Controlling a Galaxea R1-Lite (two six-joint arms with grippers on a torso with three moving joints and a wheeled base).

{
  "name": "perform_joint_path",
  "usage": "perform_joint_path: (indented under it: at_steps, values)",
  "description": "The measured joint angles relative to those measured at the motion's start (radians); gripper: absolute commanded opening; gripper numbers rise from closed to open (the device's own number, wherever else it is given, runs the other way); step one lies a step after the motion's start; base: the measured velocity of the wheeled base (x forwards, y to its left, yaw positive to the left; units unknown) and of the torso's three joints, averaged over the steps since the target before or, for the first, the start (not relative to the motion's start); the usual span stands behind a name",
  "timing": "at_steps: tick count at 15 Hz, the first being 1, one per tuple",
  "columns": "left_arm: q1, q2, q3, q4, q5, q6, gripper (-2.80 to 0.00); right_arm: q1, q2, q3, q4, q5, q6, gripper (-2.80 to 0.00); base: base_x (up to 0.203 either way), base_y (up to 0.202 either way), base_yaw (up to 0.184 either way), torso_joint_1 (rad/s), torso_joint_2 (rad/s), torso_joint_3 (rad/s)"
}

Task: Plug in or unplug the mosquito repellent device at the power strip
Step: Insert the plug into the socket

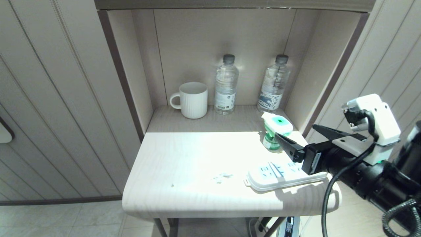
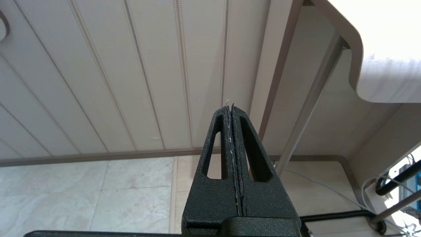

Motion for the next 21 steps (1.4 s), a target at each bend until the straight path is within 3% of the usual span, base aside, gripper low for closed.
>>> perform_joint_path:
  at_steps: [7,11,21]
  values:
    - [0.000,0.000,0.000,0.000,0.000,0.000,-2.80,-0.055,0.072,0.029,-0.055,0.007,-0.003,0.00,0.000,0.000,0.000,0.000,0.00,0.000]
    - [0.000,0.000,0.000,0.000,0.000,0.000,-2.80,-0.100,0.137,0.033,-0.174,0.061,-0.022,0.00,0.000,0.000,0.000,0.000,0.00,0.000]
    - [0.000,0.000,0.000,0.000,0.000,0.000,-2.80,-0.106,0.236,0.010,-0.251,0.087,-0.035,0.00,0.000,0.000,0.000,0.000,0.00,0.000]
